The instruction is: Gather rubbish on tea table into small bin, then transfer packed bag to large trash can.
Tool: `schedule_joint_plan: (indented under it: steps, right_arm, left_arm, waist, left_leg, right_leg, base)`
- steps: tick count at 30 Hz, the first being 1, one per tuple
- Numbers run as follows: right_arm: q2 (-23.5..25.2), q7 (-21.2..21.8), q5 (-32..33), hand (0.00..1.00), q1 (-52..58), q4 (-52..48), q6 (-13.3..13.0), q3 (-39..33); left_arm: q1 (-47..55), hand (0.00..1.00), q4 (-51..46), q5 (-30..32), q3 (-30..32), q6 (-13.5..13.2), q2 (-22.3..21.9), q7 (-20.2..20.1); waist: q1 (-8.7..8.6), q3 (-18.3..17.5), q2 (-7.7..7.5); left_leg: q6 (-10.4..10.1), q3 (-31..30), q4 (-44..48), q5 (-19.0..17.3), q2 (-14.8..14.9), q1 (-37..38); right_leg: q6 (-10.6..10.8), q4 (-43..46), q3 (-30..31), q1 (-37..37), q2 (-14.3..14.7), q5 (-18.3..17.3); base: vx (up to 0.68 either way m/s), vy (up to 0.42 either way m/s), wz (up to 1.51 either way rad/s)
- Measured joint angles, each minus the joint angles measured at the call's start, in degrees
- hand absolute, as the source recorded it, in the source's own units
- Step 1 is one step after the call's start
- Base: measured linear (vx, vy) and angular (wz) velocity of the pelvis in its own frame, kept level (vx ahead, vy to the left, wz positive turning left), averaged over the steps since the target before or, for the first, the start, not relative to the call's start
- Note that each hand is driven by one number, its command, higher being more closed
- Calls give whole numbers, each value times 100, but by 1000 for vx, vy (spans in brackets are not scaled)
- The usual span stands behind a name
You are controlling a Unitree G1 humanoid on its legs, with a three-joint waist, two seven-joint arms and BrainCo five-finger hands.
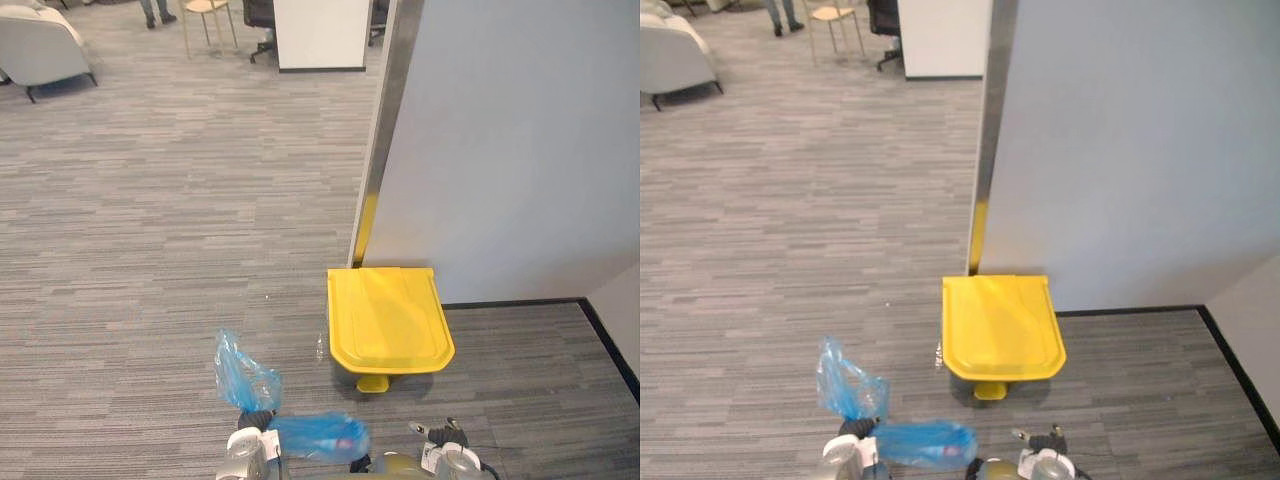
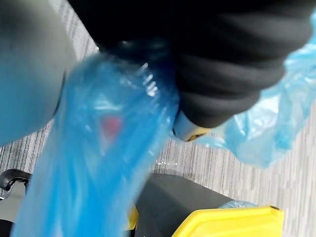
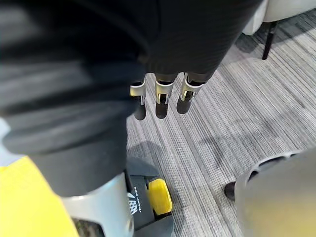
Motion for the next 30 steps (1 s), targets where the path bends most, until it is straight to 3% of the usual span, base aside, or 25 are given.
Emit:
schedule_joint_plan:
  steps: [5,12,17,22,25,26,27,28,30]
  right_arm:
    - [47,30,103,0,62,-22,-32,-9]
    - [47,39,107,0,46,81,-31,-80]
    - [-66,42,103,0,-14,237,-20,-72]
    - [-67,42,102,0,-5,238,-19,-49]
    - [-12,51,96,0,-20,199,-19,69]
    - [-26,75,90,0,2,176,-20,54]
    - [-28,75,90,0,-6,172,-20,52]
    - [-32,87,103,0,-14,34,-39,8]
    - [6,96,91,0,-3,-45,-42,22]
  left_arm:
    - [8,100,155,108,-33,-8,24,-8]
    - [68,100,265,118,-30,-10,166,-1]
    - [234,100,274,110,36,-18,318,5]
    - [275,100,273,108,150,-18,362,11]
    - [253,100,223,106,215,-22,461,12]
    - [204,100,207,102,241,-20,480,9]
    - [201,100,206,102,243,-20,477,9]
    - [167,100,199,103,257,-20,496,9]
    - [135,100,198,107,259,-18,508,10]
  waist:
    - [-26,-100,-57]
    - [-35,-104,-40]
    - [-6,-164,59]
    - [-3,-159,-3]
    - [32,-32,-170]
    - [9,118,-190]
    - [13,125,-192]
    - [-9,188,-146]
    - [-4,208,-194]
  left_leg:
    - [126,457,-523,95,-383,479]
    - [167,543,-924,231,-469,715]
    - [178,703,-1225,317,-494,872]
    - [199,708,-1213,317,-552,885]
    - [335,716,-976,116,-641,855]
    - [334,604,-649,-176,-568,821]
    - [337,598,-629,-189,-565,817]
    - [374,494,-432,-302,-521,858]
    - [403,387,-175,-481,-389,892]
  right_leg:
    - [314,-621,440,297,-267,309]
    - [304,-736,582,326,-232,403]
    - [282,-829,831,249,-159,551]
    - [320,-761,851,213,-220,569]
    - [417,78,861,-117,-419,198]
    - [485,1083,798,-450,-483,103]
    - [486,1168,784,-484,-487,105]
    - [474,2031,600,-914,-576,124]
    - [414,2394,288,-1224,-615,0]
  base:
    - [67,159,-36]
    - [-13,21,-11]
    - [-47,0,-25]
    - [-62,13,-5]
    - [-74,25,-5]
    - [-80,15,0]
    - [-136,20,11]
    - [-40,20,26]
    - [22,3,30]
